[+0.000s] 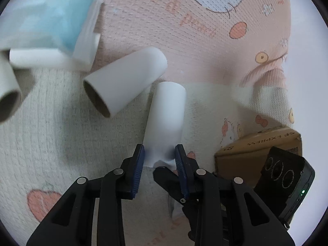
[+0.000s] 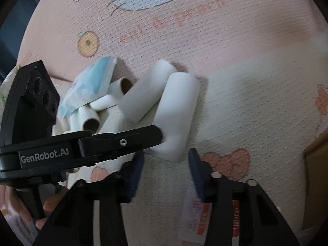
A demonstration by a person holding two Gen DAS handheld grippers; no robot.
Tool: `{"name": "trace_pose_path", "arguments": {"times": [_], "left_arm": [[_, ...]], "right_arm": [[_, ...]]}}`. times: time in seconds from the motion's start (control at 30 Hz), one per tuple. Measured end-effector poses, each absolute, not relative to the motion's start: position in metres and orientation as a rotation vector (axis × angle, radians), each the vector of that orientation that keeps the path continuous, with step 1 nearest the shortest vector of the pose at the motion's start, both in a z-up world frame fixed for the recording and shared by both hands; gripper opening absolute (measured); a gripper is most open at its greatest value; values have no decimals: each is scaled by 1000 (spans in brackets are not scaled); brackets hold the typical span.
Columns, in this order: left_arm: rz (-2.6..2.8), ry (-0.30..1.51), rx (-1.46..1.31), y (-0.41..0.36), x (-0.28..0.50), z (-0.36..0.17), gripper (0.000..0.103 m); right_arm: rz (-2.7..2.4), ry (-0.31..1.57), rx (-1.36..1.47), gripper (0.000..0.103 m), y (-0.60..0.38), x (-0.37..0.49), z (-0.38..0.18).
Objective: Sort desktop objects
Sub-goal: 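Move both grippers toward a white tube lying near the milk pouch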
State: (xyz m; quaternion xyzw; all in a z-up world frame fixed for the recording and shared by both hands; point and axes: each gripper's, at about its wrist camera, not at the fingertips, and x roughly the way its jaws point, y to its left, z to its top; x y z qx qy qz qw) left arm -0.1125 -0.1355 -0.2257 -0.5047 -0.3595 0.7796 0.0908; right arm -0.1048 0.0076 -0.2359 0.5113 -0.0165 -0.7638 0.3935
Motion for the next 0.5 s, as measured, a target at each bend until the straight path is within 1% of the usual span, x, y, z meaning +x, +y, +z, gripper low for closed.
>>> {"name": "trace_pose_path", "arguments": {"times": [0.13, 0.33, 0.5], "left_arm": [[2338, -1079, -1491, -135, -98, -226, 33], [2356, -1094, -1489, -137, -58, -225, 33], [2423, -1100, -1462, -128, -22, -225, 33]], "right_arm": [[-1930, 21, 1292, 37, 4, -94, -235], [-1855, 37, 1325, 37, 10, -65, -237], [-1814, 145, 1309, 37, 14, -40, -237]]}}
